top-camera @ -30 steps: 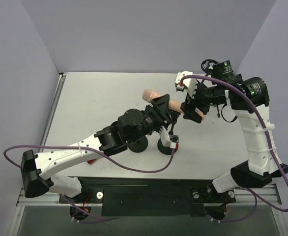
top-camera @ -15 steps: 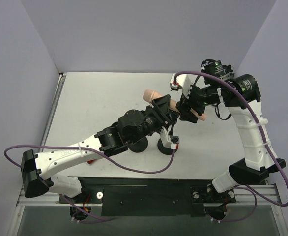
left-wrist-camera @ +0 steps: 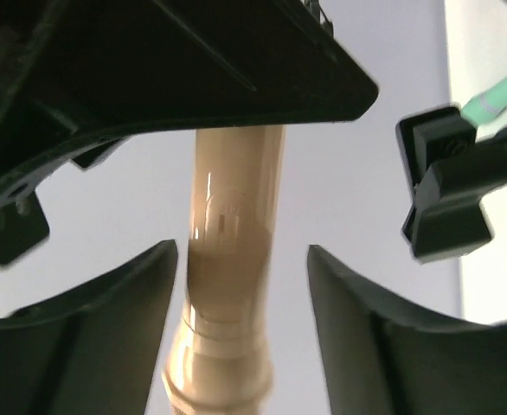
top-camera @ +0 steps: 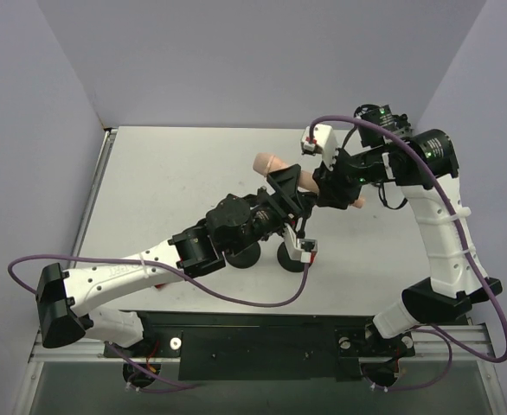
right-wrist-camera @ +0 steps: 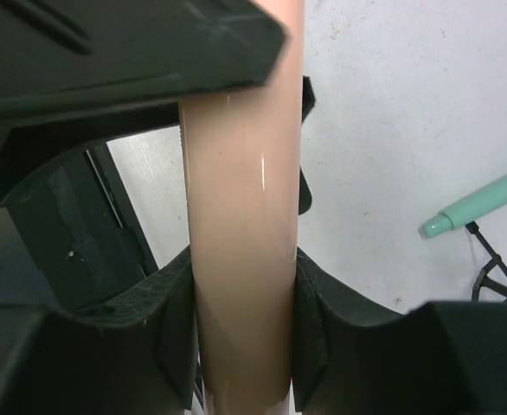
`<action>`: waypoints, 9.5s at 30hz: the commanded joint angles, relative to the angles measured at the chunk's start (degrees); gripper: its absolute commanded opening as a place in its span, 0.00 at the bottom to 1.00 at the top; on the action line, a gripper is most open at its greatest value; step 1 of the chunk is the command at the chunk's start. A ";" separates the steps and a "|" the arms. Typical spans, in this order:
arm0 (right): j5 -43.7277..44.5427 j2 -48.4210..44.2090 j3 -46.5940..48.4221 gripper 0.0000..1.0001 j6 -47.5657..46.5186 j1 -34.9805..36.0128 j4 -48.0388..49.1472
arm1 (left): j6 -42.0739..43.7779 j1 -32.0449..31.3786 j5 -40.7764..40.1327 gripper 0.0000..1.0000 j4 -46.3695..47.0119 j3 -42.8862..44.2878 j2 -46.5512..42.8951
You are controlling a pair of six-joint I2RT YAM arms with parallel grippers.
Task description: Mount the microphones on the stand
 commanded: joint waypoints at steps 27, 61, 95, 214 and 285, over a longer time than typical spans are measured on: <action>-38.69 -3.55 -2.44 0.01 29.98 -18.15 22.78 | -144.86 22.95 25.78 0.97 11.51 9.89 -4.25; -41.50 -8.65 -18.53 0.05 38.42 -13.40 36.06 | -151.11 18.03 16.12 0.66 26.38 8.57 5.34; -26.02 -26.92 -44.62 0.96 -27.63 -22.02 5.15 | -118.25 31.30 35.53 0.00 2.31 6.29 -16.18; -15.21 -20.32 -33.20 1.00 -14.36 -27.21 13.83 | -111.56 31.30 42.21 0.00 2.21 -5.23 -23.93; -26.56 4.71 -12.64 0.81 -35.76 -13.49 -9.03 | -103.30 23.04 40.55 0.00 7.31 -0.22 -4.51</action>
